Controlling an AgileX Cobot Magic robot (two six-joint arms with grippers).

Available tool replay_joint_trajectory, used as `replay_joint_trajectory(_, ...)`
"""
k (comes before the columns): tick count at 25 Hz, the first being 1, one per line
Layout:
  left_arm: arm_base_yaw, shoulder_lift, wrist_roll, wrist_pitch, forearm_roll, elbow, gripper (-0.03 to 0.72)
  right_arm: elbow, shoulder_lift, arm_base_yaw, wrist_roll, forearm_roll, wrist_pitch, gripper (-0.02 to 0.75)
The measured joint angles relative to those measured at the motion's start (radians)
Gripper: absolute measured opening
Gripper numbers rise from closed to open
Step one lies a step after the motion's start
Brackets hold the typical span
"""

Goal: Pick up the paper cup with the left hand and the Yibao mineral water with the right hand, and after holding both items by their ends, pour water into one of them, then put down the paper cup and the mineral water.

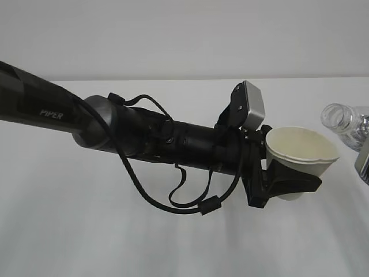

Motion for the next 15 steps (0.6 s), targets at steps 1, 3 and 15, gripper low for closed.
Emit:
replay_joint_trajectory(1,0.000,0.000,-0.002,0.000,0.000,0.000,0.440,0.000,0.000,0.000,-0.017,0.010,-0.004,0.445)
replay_joint_trajectory(3,0.000,0.000,-0.006,0.000,0.007,0.000,0.440,0.000,0.000,0.000,-0.054,0.032,-0.013,0.445)
replay_joint_trajectory(15,0.000,0.000,-0.023,-0.025,0.028,0.000,0.439,0.000,0.000,0.000,-0.147,0.069,-0.043,0.445)
